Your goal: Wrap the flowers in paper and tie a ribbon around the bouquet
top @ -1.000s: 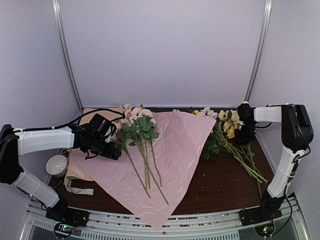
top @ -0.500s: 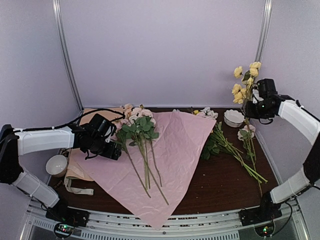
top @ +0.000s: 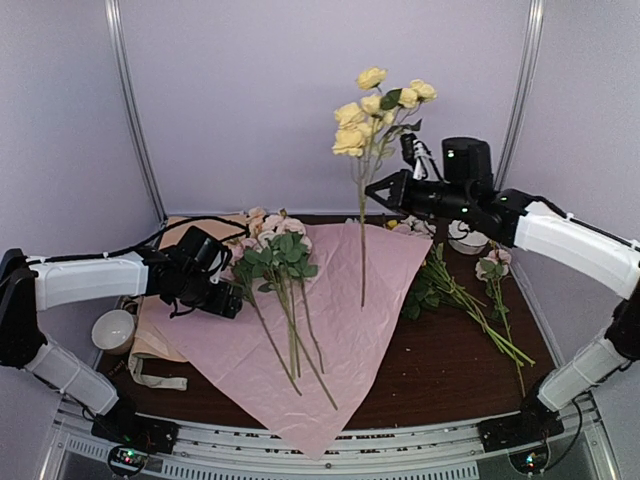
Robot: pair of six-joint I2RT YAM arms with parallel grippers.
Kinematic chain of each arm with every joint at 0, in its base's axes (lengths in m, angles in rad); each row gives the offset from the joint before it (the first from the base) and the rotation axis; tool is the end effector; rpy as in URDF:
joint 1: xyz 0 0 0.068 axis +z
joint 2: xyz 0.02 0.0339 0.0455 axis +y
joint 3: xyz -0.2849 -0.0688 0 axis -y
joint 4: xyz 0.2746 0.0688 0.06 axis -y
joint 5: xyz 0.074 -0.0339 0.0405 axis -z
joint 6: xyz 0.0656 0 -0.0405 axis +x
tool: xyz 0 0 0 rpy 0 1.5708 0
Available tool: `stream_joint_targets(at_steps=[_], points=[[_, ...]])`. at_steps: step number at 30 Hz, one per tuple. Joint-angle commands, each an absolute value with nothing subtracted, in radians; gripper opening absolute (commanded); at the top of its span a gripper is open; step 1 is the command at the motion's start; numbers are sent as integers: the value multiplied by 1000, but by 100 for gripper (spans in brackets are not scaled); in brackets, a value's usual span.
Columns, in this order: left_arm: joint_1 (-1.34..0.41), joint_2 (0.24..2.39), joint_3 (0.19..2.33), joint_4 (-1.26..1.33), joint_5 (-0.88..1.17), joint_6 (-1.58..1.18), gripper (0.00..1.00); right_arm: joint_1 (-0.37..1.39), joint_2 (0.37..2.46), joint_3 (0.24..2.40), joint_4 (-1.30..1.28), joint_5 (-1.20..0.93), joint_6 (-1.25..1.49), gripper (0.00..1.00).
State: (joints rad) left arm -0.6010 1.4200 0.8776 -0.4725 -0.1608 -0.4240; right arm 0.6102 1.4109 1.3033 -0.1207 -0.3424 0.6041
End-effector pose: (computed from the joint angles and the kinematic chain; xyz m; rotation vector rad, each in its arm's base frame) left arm 0.2670 -0.1704 0.1869 0.1686 2.5701 -0.1795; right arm 0.3040 0.2394 0.3942 -0.2706 1.9268 1.1472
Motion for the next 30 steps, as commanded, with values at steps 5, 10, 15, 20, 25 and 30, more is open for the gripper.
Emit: stream_joint_targets(at_steps=[5,10,15,20,25,30], points=[[-589,1367,868,-468,-181,-424,89,792,1816,1485,-21,-358,790,0],[-586,1358,846,-463,-185,-429,89,800,1952,1514,-38,-321,789,0],[-584,1361,855,-467,-184,-429,89,799,2072,1728,-344,-346,612,17],[-577,1345,854,-487,-198,-423,89,796,1983,1826,-587,-221,422,43],[-535,1270,853,-564,-198,-417,94,745,1803,1764,-712,-27,322,57],[-478,1156,852,-671,-175,-383,96,630,1642,1614,-769,18,282,64]])
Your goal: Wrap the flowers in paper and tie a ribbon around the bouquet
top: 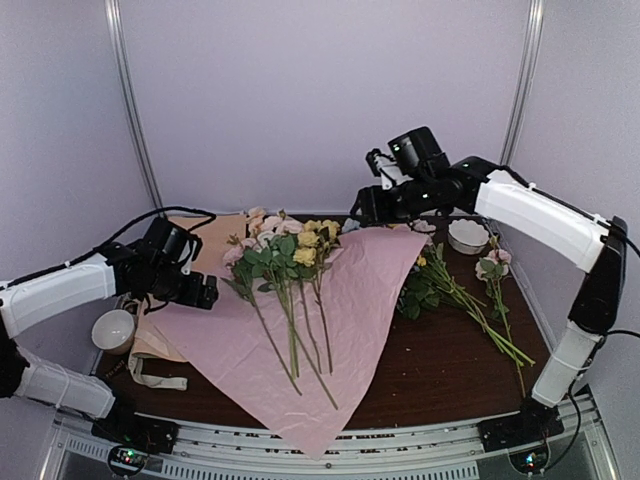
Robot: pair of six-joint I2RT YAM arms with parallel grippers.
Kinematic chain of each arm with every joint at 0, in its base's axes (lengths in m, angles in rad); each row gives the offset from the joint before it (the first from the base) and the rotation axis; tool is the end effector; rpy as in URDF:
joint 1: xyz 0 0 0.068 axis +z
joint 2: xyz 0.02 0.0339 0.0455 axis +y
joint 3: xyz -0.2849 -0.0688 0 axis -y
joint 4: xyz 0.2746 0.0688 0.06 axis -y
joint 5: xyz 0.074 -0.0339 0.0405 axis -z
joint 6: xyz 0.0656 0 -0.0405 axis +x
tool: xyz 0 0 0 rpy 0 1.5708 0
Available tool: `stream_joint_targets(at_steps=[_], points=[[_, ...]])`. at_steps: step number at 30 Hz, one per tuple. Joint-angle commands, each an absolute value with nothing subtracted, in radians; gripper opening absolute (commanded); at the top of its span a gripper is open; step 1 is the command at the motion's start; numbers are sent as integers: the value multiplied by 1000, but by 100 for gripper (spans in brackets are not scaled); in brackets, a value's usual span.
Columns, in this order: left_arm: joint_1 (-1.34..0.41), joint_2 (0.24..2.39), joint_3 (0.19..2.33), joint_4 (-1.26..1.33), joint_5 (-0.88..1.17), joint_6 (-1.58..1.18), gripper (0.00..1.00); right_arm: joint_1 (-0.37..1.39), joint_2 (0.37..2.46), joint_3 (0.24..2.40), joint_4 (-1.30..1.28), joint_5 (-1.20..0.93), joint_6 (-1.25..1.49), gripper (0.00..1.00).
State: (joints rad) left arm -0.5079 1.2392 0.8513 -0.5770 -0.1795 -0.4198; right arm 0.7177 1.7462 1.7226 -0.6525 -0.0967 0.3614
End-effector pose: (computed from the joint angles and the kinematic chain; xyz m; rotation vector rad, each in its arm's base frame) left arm 0.2530 -0.1274 0.2207 0.0401 2.5190 -0.1495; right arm 0.3381 0.3035 0.3604 -0.4671 2.2880 0.6724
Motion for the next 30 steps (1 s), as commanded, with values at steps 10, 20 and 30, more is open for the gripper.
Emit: stream_joint_targets(at_steps=[10,20,30], points=[[-794,885,784,-631,-133,-183,79,851,1411,1303,-717,-63,-74,59],[-1116,642,533,-380,-88,88,72,1330,1427,802,-426,222,-886,65],[-1346,979,577,-439,-181,317,79,1418,1596,728,-56,457,-1100,60]])
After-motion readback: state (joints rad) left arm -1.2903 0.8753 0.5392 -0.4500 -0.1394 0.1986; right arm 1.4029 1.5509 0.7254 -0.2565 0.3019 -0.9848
